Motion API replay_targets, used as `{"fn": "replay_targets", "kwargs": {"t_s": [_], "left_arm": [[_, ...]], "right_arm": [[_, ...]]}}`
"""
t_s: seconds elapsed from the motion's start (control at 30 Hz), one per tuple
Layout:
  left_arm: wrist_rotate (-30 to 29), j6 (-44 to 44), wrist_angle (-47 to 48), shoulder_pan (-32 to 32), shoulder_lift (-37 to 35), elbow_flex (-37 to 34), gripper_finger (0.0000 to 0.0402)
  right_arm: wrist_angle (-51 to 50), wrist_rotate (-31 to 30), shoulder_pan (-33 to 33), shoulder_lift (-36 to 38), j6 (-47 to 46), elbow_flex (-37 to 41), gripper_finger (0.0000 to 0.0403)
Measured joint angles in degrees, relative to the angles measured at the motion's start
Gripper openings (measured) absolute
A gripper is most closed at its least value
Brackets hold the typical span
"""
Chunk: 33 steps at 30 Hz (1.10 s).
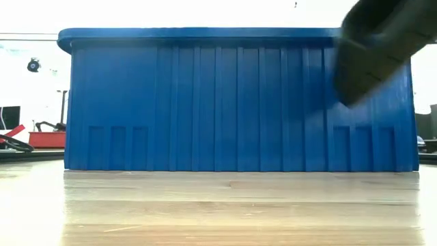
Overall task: Pick and place slides into bin
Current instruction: Put the black slipper into the blue container
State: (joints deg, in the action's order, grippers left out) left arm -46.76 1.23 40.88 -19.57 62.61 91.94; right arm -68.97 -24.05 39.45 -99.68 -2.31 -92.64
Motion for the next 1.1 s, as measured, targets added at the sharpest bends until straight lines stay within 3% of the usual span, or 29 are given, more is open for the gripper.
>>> {"fn": "replay_targets", "kwargs": {"t_s": [0.43,0.77,1.0,1.1], "left_arm": [[0.0,0.0,-0.2,0.0,0.0,0.0,0.0022],[0.0,0.0,-0.2,0.0,0.0,0.0,0.0022],[0.0,0.2,-0.2,0.0,0.0,0.0,0.0022],[0.0,4.3,-0.5,0.0,0.0,0.0,0.0022]], "right_arm": [[0.3,-0.1,-3.3,2.0,2.5,-17.8,0.0011],[0.2,-10.0,-5.4,2.6,11.4,-37.1,0.0011],[1.6,-12.9,-10.0,6.8,18.1,-39.3,0.0011],[2.6,-12.9,-11.8,8.6,20.7,-37.5,0.0011]]}}
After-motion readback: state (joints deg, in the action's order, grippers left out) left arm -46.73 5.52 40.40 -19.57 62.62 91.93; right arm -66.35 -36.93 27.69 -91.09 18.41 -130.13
